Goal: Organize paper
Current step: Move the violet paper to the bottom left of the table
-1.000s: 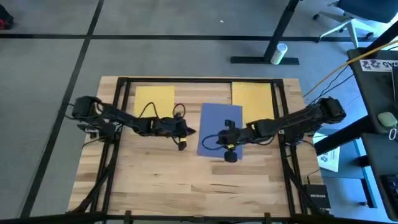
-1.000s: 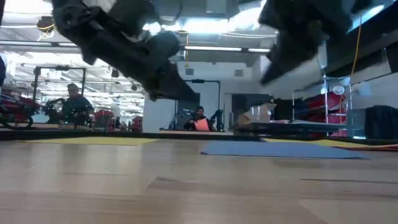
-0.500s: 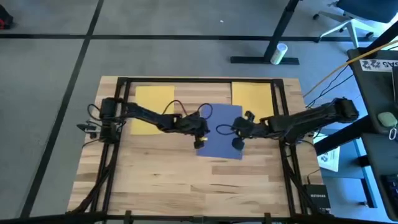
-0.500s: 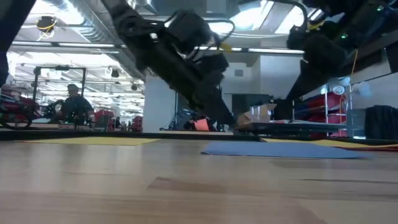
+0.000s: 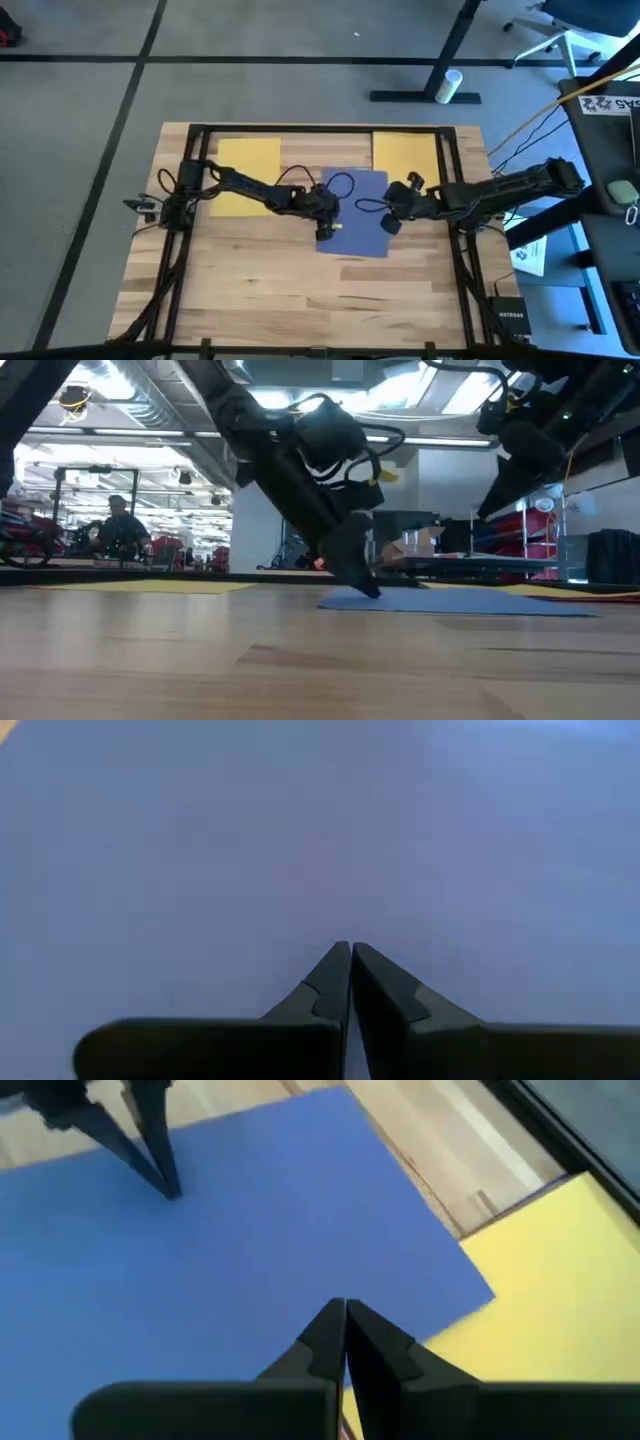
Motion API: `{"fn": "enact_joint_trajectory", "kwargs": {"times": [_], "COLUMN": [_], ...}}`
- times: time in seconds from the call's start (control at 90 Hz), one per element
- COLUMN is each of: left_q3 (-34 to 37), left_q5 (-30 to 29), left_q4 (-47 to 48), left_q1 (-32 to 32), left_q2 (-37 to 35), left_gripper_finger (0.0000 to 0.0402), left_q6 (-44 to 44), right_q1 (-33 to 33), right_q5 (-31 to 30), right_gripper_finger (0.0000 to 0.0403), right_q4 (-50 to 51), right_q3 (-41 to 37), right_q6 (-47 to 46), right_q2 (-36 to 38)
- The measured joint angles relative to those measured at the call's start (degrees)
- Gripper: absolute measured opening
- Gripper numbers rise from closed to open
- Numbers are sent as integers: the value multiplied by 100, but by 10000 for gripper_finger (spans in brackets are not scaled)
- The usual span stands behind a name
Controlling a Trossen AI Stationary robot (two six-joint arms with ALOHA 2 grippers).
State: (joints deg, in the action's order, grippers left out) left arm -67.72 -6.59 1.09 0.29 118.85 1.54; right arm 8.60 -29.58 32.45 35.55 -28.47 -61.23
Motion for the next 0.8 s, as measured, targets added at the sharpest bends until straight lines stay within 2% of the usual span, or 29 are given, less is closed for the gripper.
{"fn": "enact_joint_trajectory", "kwargs": {"times": [0.389,0.556,0.8], "left_q3": [29,46,361], "left_q5": [-51,-471,-570], "left_q4": [1112,1527,1607], "left_q1": [-777,-1029,-1289], "left_q2": [-303,-521,-569], "left_gripper_finger": [0,0,0], "left_q6": [506,751,1341], "right_q1": [0,0,0], "right_q5": [-4,-4,-2], "right_gripper_finger": [0,0,0], "right_q4": [105,145,212], "right_q3": [0,0,0], "right_q6": [18,20,22], "right_q2": [-2,-2,-4]}}
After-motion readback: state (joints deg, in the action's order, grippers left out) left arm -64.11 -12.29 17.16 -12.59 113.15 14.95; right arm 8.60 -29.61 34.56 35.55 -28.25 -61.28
